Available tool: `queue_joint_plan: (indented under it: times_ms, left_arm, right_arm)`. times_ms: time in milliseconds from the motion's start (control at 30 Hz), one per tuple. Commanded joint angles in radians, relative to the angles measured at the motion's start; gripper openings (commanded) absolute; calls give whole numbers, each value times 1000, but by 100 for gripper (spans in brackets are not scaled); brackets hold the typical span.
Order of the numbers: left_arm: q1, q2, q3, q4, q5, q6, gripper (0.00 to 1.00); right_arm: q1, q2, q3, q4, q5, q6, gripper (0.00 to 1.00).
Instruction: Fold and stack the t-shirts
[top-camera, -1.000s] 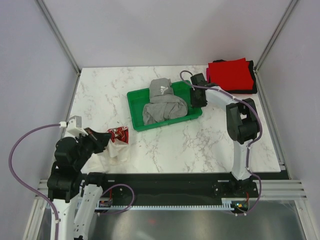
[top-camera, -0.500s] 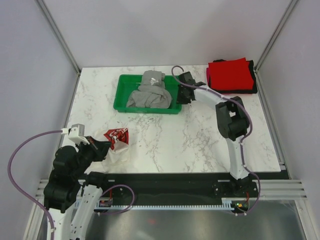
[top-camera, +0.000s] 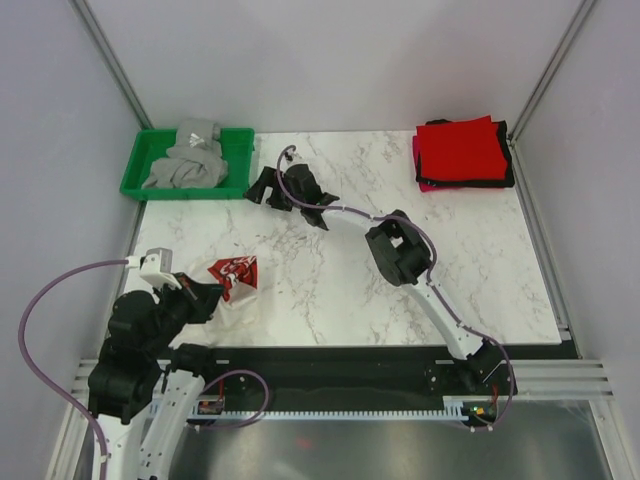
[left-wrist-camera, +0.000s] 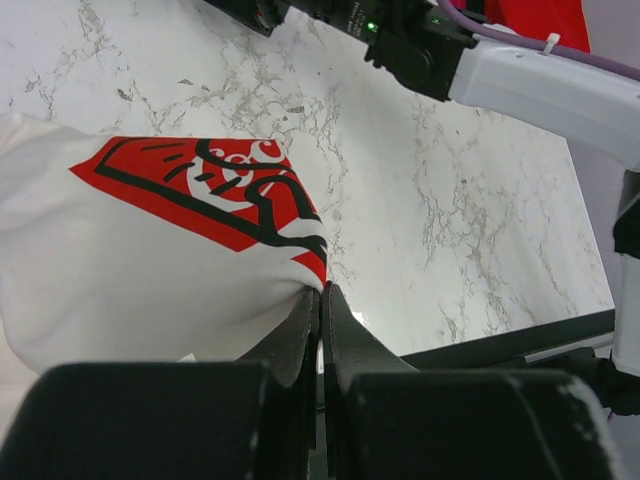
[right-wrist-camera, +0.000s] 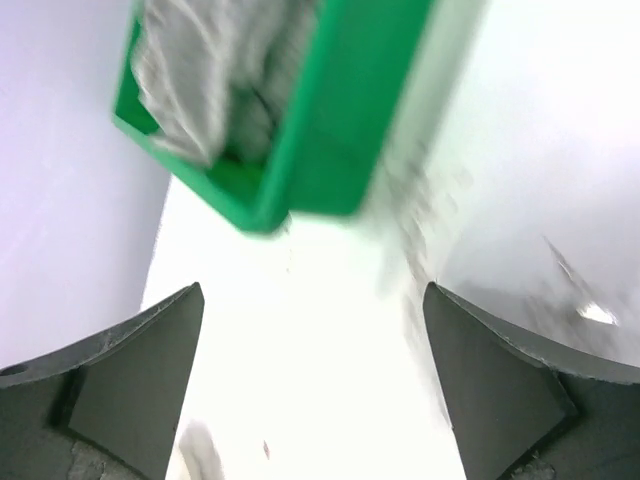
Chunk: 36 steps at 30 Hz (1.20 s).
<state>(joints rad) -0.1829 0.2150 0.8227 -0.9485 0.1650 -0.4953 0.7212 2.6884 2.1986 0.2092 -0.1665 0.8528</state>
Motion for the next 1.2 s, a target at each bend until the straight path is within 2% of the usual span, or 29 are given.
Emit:
queue_joint_plan:
  times_ms: [0,100,267,367,433,500,533,567,600,633,667,733,767,800,833,867,933,967,1000,1033,1133,1167]
  left_arm:
    - [0,0,-4,1,21,35,4]
    - [0,21,-4,2,18,32,4]
    - [0,118,64,77,91,8,3]
    - [0,274,175,184,185,-52,2]
    - [-1,439,260,269,283,-98,2]
    - [-3,577,460,293,376,-127,2]
    - [-4,713,551,294,411,-143,2]
    - [-22,797,767,294,441,-149,2]
    - [-32,869,899,286,512,-152,2]
    - [-36,1012,1038,283,554,-167,2]
    - [-41,1079,1330,284,638,-184,2]
    - [-41,1211,1635,290,682,-263,2]
    - [-40,1288,1840,310,689,-293,5]
    - [-40,1293,1868,338,697,-311,11]
    - [-40,1273,1839,365,706,-321,15]
    - [-40,1183,1678,407,711,-307,19]
    - [-40,1070,1453,438,693,-229,20]
    - [-38,1002,1240,451,674,-198,20]
    - [-36,897,1146,448,633,-169,21]
    - [-35,838,975,447,625,-114,22]
    - [-30,678,713,355,533,-17,58]
    - [-29,661,667,305,422,10,76]
  right_arm:
    - [-75,-229,-193,193,-4,-4,98]
    - [-114,-372,-325,125,-24,-55,98]
    - [-196,-740,-606,-6,2,-191,98]
    - [-239,-970,-742,-138,65,-242,98]
    - [-266,-1136,-836,-236,108,-247,98]
    - [-290,-1240,-893,-296,117,-261,98]
    - [-296,-1331,-937,-315,117,-267,98]
    - [-304,-1378,-957,-329,119,-270,98]
    - [-307,-1460,-977,-346,124,-277,98]
    - [-309,-1499,-1008,-358,130,-276,98]
    - [-310,-1532,-1017,-384,137,-276,98]
    - [-309,-1613,-1039,-409,143,-268,98]
    - [-310,-1634,-1042,-421,145,-264,98]
    - [-309,-1671,-1045,-450,150,-261,98]
    - [-310,-1685,-1048,-465,156,-258,98]
    - [-310,-1700,-1048,-482,160,-262,98]
    - [-310,-1737,-1041,-531,200,-271,98]
    - [-309,-1751,-1039,-547,211,-285,98]
    - [-310,-1777,-1039,-577,222,-290,98]
    - [-309,-1789,-1036,-590,248,-294,98]
    - [-309,-1831,-1031,-643,266,-310,98]
    - [-310,-1842,-1030,-662,281,-308,98]
